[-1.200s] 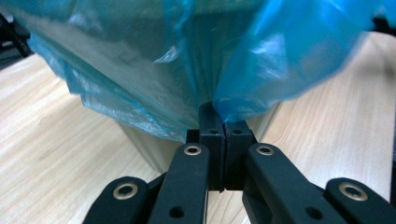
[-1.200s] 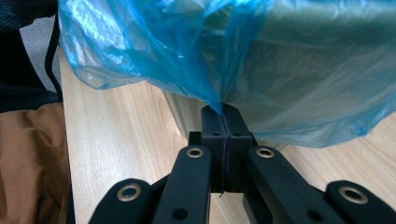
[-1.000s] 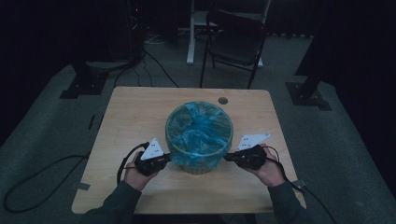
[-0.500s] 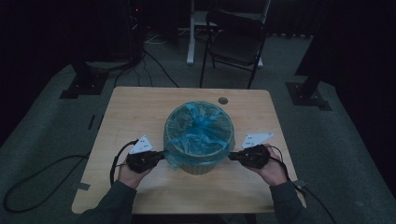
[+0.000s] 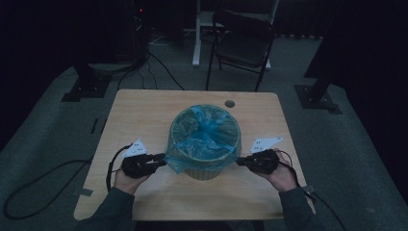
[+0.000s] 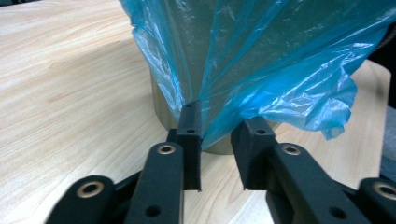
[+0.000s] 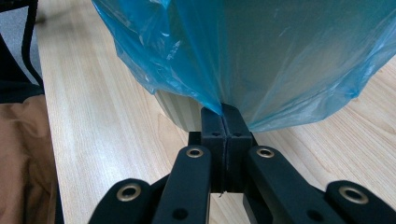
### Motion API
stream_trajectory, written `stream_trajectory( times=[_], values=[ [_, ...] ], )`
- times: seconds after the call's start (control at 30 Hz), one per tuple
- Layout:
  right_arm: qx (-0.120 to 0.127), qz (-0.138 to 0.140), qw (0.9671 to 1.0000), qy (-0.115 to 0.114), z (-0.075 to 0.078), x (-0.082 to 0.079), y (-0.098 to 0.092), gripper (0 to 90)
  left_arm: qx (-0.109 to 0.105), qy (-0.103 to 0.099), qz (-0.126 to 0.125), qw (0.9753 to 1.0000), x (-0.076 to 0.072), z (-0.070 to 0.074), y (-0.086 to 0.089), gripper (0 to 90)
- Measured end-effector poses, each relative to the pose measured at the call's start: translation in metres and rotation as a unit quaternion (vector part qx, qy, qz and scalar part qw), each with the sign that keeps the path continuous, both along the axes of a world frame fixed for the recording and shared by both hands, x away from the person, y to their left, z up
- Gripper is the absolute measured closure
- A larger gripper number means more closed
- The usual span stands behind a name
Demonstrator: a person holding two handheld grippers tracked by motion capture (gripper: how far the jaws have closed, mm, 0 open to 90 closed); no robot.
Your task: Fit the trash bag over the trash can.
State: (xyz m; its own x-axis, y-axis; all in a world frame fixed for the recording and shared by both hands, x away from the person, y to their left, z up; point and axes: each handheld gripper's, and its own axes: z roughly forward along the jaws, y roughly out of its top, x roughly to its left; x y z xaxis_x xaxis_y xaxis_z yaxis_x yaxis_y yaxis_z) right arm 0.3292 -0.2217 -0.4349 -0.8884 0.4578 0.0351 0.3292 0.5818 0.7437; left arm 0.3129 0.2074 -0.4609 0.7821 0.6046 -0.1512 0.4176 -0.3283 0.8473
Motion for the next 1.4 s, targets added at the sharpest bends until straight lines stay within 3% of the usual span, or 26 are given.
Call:
stream_trajectory(
  times=[0.13, 0.23, 0.37, 0.63, 0.93, 1.27, 1.4],
  values=[
    [0.007, -0.003, 1.0, -0.004, 0.001, 0.0, -0.002, 81.7, -0.007, 0.002, -0.001, 1.0, -0.004, 0.002, 0.008, 63.2],
    [0.012, -0.007, 0.9999, -0.005, 0.001, 0.0, -0.003, 74.2, -0.021, 0.009, -0.004, 0.9997, -0.006, 0.001, 0.015, 61.3],
    [0.019, -0.007, 0.9998, -0.005, 0.001, -0.001, -0.003, 67.7, -0.022, 0.007, -0.007, 0.9997, -0.01, 0.003, 0.019, 58.9],
    [0.021, -0.007, 0.9997, -0.005, 0.001, -0.001, -0.005, 65.6, -0.019, -0.001, -0.008, 0.9998, -0.018, 0.007, 0.027, 55.2],
    [0.025, -0.009, 0.9996, -0.008, 0.001, -0.002, -0.008, 62.0, -0.033, -0.01, 0.001, 0.9994, -0.018, 0.016, 0.034, 55.9],
    [0.033, -0.014, 0.9992, -0.015, -0.003, -0.006, -0.015, 58.6, -0.034, -0.035, -0.011, 0.9988, -0.01, 0.039, 0.025, 56.2],
    [0.038, -0.019, 0.999, -0.014, -0.005, -0.006, -0.016, 58.1, -0.033, -0.038, -0.002, 0.9987, -0.007, 0.049, 0.021, 56.9]
  ],
)
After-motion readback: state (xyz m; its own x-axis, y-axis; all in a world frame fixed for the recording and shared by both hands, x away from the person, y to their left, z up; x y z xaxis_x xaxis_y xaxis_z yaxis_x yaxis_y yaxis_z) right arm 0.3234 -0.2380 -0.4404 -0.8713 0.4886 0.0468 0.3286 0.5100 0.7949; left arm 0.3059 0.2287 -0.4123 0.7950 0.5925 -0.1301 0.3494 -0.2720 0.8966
